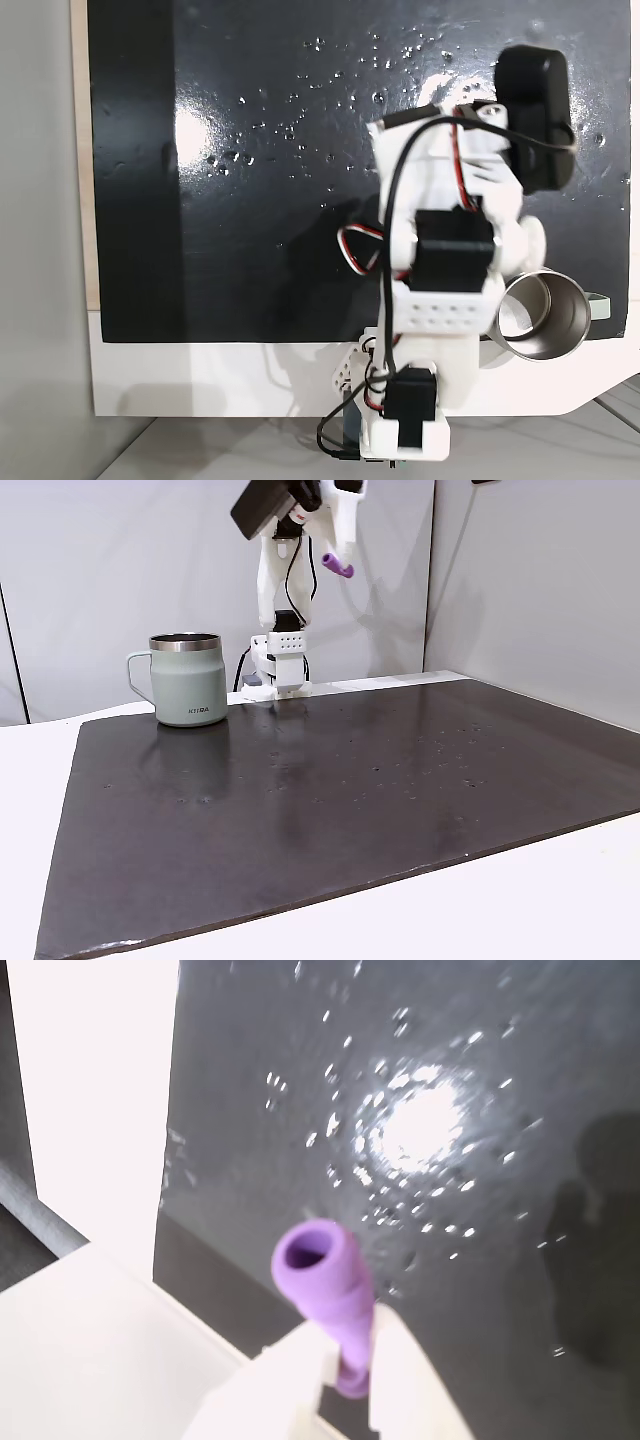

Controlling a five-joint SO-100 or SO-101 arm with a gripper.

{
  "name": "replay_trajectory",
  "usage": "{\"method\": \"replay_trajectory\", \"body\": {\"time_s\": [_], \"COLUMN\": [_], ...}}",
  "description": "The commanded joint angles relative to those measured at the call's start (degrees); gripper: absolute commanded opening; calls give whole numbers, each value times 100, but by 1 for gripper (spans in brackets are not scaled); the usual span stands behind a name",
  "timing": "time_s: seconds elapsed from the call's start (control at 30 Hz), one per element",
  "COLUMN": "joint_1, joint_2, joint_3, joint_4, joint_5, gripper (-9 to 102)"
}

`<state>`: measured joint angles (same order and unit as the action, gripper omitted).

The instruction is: Grasp a pengrip and put it in the cup.

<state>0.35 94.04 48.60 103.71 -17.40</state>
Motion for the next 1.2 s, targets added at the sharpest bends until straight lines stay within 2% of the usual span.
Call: {"method": "replay_trajectory", "body": {"time_s": [0.0, 0.57, 0.93, 1.17], "joint_1": [624, 4166, 5335, 5818], "joint_2": [1011, 3683, 3779, 4342], "joint_3": [580, 3454, 3946, 5124], "joint_4": [79, 62, -53, -738], "joint_5": [-624, -4474, -5818, -6530], "gripper": [0, 0, 0, 0]}}
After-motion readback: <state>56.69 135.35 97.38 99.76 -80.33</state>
